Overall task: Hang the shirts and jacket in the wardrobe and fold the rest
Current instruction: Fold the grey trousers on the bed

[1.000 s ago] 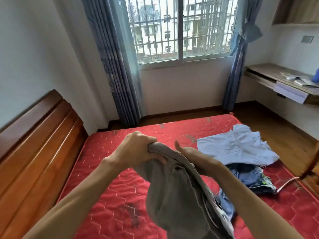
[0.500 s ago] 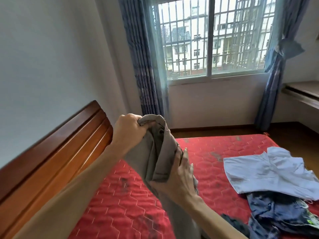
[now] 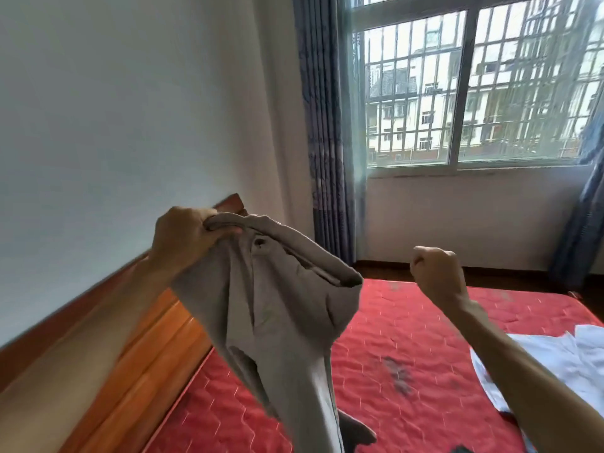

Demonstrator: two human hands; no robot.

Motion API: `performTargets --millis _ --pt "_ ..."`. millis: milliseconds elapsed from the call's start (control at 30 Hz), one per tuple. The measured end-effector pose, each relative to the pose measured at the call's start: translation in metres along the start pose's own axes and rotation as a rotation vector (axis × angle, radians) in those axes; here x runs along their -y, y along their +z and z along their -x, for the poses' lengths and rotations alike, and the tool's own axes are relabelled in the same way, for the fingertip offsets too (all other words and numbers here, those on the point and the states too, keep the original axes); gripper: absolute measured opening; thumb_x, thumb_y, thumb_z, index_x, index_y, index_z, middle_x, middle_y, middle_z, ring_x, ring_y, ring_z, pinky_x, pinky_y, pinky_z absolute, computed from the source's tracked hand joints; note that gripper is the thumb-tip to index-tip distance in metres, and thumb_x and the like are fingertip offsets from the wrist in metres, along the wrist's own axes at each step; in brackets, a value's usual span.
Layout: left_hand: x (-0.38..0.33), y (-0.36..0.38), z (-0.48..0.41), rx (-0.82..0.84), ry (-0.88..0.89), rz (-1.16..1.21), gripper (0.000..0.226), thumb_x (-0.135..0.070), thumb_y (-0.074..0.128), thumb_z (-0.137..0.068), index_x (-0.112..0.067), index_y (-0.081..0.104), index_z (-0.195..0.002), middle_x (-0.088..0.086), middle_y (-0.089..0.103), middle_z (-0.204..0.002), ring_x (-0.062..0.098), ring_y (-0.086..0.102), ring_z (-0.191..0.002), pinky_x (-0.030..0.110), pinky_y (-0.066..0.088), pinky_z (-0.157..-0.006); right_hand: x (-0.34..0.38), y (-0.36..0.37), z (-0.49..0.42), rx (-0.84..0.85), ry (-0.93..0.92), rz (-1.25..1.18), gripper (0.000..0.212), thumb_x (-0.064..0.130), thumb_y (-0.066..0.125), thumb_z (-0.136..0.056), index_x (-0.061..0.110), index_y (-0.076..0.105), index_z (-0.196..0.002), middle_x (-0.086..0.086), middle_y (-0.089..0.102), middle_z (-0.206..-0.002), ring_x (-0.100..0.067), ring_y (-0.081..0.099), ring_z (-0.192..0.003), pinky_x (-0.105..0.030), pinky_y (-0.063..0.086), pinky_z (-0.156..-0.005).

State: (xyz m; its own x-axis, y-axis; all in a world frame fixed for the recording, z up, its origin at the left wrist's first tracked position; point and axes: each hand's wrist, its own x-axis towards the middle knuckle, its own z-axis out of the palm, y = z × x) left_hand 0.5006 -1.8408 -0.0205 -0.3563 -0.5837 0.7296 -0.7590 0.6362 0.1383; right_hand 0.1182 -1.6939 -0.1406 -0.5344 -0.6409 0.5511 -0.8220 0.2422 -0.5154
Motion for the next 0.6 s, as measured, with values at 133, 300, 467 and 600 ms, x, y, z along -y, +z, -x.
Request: performTargets --millis 133,300,467,600 --pt "0.016 -0.014 0.009 -0.012 -0.029 0.006 0.064 -0.082 0.044 -0.066 -0.026 0.074 -0.077 0.003 0.071 -0.069 0.031 0.066 -0.072 0.034 0.044 -0.063 0.011 -0.018 0.003 0.14 -0.1 -0.213 0.029 0.008 0.058 -0.079 0.033 0.063 -0.065 0.007 0.066 -0.063 -0.017 0.062 -0.06 -0.032 0.053 -0.066" --pt "-0.01 -0.008 0.018 -0.024 0.023 -0.07 0.057 -0.071 0.046 -0.075 -0.023 0.076 -0.079 0.007 0.072 -0.068 0.035 0.068 -0.071 0.036 0.049 -0.065 0.106 0.014 0.074 0.777 -0.197 -0.313 0.124 0.093 0.057 -0.057 0.025 0.024 -0.155 0.001 0.047 -0.147 -0.015 0.052 -0.128 -0.034 0.047 -0.104" --pt "-0.023 -0.023 0.03 -0.08 -0.04 -0.054 0.032 -0.047 0.076 -0.082 -0.018 0.074 -0.071 0.009 0.068 -0.061 0.036 0.064 -0.064 0.029 0.035 -0.059 0.181 0.05 0.124 0.804 -0.205 -0.228 0.148 0.088 0.065 -0.052 0.017 -0.012 -0.156 -0.004 0.01 -0.165 -0.025 0.021 -0.15 -0.04 0.031 -0.117" --pt "-0.031 -0.038 0.047 -0.072 -0.058 -0.019 0.036 -0.051 0.076 -0.081 -0.018 0.071 -0.067 0.005 0.064 -0.056 0.032 0.06 -0.058 0.029 0.037 -0.057 0.189 0.069 0.135 0.611 -0.129 -0.204 0.093 0.042 0.069 -0.072 0.001 0.028 -0.144 -0.017 0.047 -0.14 -0.036 0.05 -0.127 -0.042 0.049 -0.094"
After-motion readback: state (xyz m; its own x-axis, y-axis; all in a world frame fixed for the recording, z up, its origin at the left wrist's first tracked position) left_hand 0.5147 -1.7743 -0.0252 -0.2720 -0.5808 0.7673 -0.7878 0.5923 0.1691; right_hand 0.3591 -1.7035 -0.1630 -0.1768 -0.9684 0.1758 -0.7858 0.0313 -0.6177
